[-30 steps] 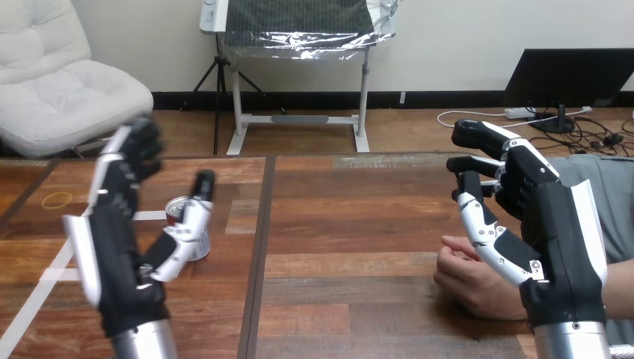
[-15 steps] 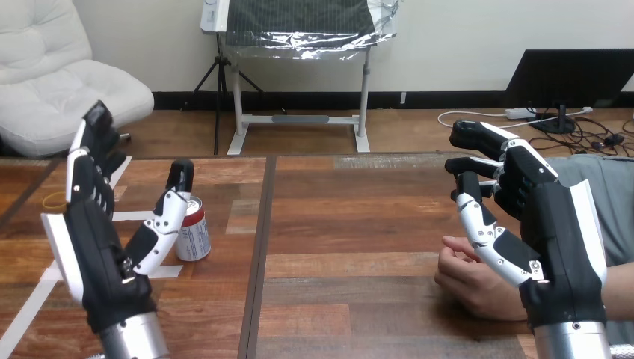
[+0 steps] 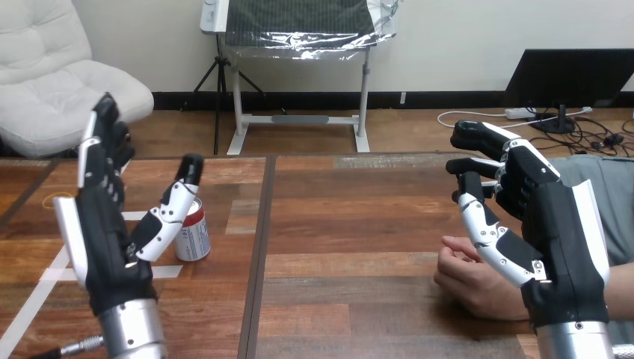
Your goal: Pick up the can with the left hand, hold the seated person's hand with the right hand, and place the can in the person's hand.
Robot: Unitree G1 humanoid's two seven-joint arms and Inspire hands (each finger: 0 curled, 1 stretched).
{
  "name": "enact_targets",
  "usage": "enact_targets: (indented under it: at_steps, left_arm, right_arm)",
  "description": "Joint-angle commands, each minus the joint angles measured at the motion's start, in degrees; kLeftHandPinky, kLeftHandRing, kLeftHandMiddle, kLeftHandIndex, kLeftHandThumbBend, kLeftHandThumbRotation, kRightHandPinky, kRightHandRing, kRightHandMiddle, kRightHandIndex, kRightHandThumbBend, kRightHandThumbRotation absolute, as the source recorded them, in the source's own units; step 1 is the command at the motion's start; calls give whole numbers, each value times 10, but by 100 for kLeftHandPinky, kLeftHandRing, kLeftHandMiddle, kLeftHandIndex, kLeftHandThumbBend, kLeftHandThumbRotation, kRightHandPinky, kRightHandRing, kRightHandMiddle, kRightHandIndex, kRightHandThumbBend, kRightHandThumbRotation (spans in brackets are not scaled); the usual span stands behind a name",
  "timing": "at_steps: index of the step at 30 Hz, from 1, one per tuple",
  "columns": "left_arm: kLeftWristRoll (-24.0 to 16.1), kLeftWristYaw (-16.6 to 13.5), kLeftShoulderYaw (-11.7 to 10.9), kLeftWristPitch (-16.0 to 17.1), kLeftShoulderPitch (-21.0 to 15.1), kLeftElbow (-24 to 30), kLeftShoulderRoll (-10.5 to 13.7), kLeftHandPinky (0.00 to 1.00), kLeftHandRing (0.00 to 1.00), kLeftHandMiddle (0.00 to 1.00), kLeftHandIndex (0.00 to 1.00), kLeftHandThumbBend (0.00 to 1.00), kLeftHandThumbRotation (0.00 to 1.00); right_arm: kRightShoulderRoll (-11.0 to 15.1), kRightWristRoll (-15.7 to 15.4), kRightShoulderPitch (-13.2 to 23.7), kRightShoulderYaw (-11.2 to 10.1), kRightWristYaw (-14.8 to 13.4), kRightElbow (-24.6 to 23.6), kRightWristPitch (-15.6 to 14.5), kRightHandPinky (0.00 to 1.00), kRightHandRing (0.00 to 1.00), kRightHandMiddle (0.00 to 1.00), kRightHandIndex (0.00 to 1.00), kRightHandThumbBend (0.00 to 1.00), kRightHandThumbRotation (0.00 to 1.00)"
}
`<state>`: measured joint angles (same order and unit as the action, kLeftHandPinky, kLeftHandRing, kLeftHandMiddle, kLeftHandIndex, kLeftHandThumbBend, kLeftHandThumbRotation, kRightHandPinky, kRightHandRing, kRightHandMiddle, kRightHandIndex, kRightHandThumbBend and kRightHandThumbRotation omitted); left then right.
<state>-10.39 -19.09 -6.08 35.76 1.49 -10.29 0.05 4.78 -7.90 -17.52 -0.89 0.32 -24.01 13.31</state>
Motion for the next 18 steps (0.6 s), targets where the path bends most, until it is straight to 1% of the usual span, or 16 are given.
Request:
enact_targets:
  at_steps: [1,3,7,10,12,14,18]
  left_arm:
    - [6,26,-2,-27,-44,-18,25,87,90,91,90,78,36]
    - [7,39,0,-44,-49,-26,35,88,91,92,91,81,39]
    - [7,58,2,-68,-56,-35,47,90,93,94,92,82,41]
    - [10,72,3,-85,-62,-40,54,92,95,96,93,84,42]
    - [16,91,5,-100,-69,-49,64,93,96,97,93,85,42]
    - [15,102,6,-111,-76,-57,71,94,97,97,94,85,41]
    - [3,112,9,-131,-93,-78,85,96,98,98,95,87,43]
  right_arm:
    - [6,4,38,-5,2,-3,4,53,69,78,76,21,0]
    - [5,1,38,-6,0,-4,0,53,69,78,76,22,0]
    - [6,3,39,-7,1,-5,-1,54,70,78,75,22,0]
    - [7,4,39,-7,3,-5,-2,54,70,78,75,23,0]
    - [9,3,40,-7,5,-6,-3,54,70,78,76,23,0]
    - [10,2,40,-8,6,-6,-4,54,70,78,76,23,0]
    - [12,4,41,-9,9,-9,-7,54,70,78,76,24,0]
